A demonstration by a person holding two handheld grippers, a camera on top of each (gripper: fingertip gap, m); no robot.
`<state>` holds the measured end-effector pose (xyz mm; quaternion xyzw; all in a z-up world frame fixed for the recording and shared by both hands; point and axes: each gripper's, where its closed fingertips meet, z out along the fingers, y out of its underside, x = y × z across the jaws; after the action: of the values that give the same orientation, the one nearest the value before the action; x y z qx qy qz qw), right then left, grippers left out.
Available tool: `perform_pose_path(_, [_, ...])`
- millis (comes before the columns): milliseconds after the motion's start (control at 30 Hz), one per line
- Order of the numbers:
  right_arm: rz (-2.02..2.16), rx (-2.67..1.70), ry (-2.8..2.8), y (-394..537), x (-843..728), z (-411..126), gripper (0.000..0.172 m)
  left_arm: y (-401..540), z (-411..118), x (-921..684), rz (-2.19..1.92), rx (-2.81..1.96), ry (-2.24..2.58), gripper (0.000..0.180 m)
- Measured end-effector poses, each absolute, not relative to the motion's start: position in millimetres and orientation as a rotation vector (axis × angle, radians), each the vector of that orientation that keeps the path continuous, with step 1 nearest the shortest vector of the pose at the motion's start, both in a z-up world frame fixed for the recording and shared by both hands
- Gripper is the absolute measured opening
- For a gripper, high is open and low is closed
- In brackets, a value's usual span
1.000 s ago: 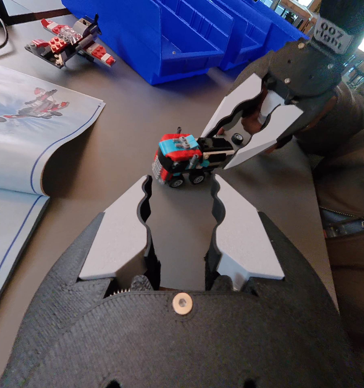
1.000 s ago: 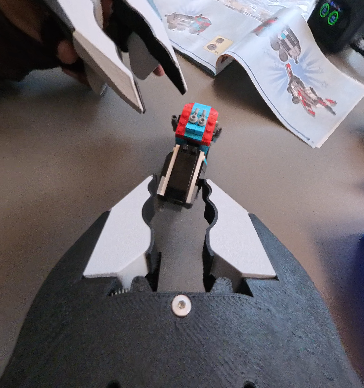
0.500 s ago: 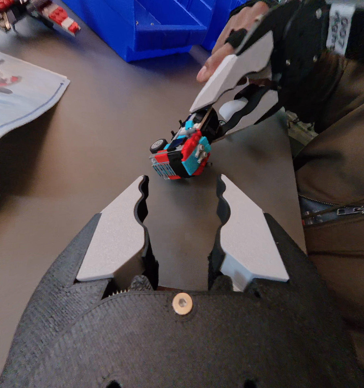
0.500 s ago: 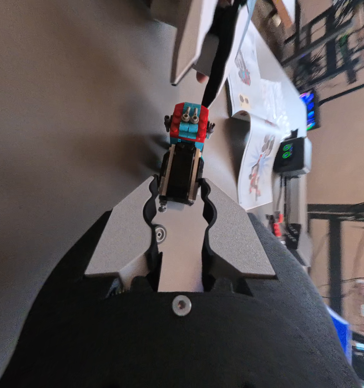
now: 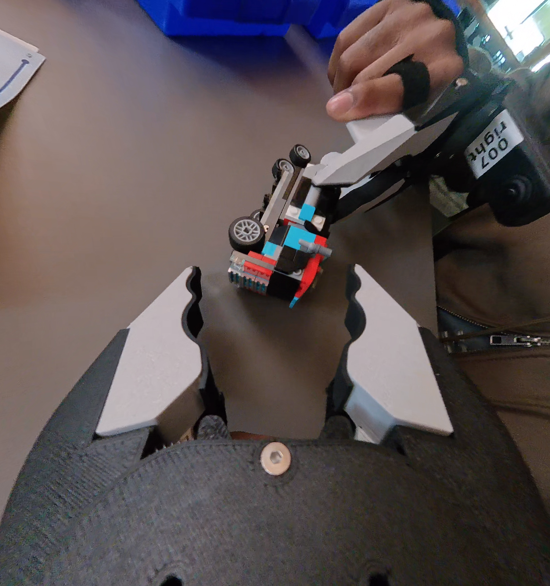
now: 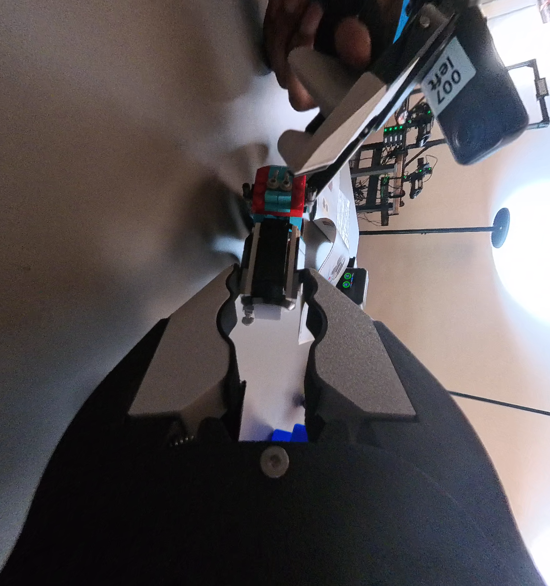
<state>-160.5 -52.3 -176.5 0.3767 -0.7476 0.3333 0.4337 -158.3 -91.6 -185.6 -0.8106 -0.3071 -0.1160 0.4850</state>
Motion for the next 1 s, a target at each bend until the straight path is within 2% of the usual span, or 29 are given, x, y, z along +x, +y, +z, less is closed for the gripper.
perform_pose_path(167, [0.866,0.949,-1.837,-55.6,-156.2,-176.6,0.040,-83.9,-193.0,-158.0,-0.240,-2.044,-0.702,0.092])
perform_pose_path(267, [0.884,0.938,-1.844,-56.4,-157.2,-177.0,0.040,-82.8,-195.3,-155.2,-0.238,-2.070,-0.669,0.073])
perform_pose_path(433, [0.924,0.885,-1.927,-51.4,-159.6,-178.3,0.041,-82.6,-194.6,-155.3,-0.209,-2.073,-0.647,0.068])
perform_pose_path(667, [1.193,0.565,-2.319,-36.5,-157.7,-166.4,0.074,-83.5,-192.8,-156.3,-0.154,-2.086,-0.584,0.067])
perform_pose_path(833, [1.368,0.317,-2.647,-42.9,-153.5,-161.9,0.076,-81.7,-191.8,-155.4,-0.015,-2.133,-0.429,0.066])
perform_pose_path(1000, [1.223,0.205,-2.899,-48.5,-152.9,-187.6,0.078,-83.0,-192.1,-156.4,0.055,-2.156,-0.365,0.066])
